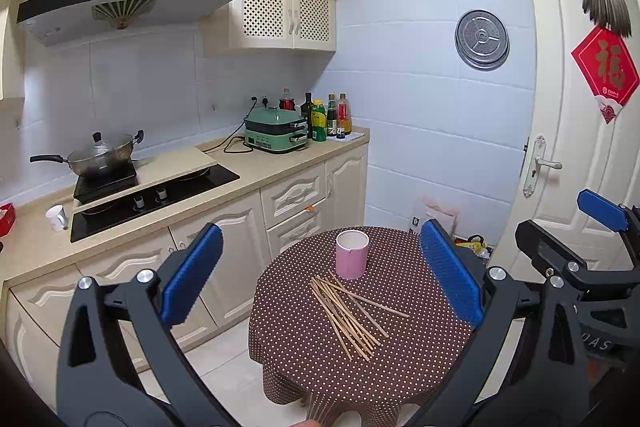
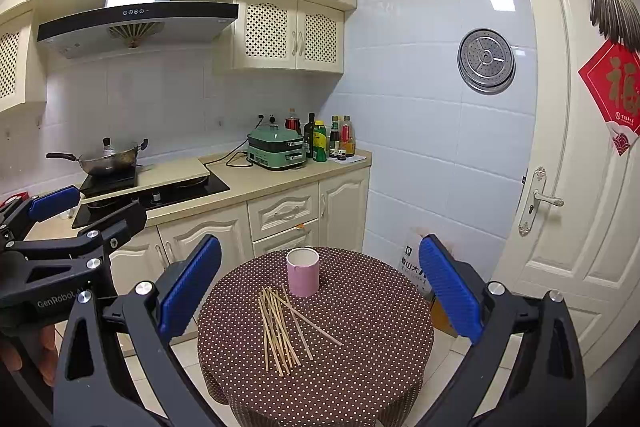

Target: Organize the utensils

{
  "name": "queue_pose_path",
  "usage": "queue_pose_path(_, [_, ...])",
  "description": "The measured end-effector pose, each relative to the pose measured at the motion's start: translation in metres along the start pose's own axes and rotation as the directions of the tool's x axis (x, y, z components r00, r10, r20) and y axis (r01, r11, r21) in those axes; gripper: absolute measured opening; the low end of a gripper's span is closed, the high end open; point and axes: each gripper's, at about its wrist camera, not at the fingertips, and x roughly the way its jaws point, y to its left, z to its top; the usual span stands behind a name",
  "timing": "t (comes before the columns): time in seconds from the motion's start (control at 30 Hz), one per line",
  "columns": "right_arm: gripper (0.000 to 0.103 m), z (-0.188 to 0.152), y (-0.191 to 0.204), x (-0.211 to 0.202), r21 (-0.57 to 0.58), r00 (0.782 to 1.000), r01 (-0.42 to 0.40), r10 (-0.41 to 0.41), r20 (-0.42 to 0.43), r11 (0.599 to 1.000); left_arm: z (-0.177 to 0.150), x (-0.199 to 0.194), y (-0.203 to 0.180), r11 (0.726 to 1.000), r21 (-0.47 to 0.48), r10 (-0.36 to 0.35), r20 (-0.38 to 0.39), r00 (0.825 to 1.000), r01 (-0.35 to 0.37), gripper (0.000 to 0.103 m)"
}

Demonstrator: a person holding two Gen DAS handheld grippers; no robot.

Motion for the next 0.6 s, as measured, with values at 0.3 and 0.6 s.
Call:
queue_pose_path(0.3, [0.095, 0.0005, 0.0016, 0.0010, -0.003, 1.000, -0.001, 0.001, 0.002, 1.000, 0.0009, 0.0017, 0.0012, 1.000, -0.003, 0.000, 0.000, 1.000, 0.000, 0.097])
queue_pose_path(0.6, [0.095, 0.0006, 0.0032, 0.0027, -0.002, 1.000, -0.004, 0.004, 0.000, 1.000, 0.0027, 0.0039, 0.0072, 1.000, -0.005, 0.001, 0.002, 1.000, -0.001, 0.097])
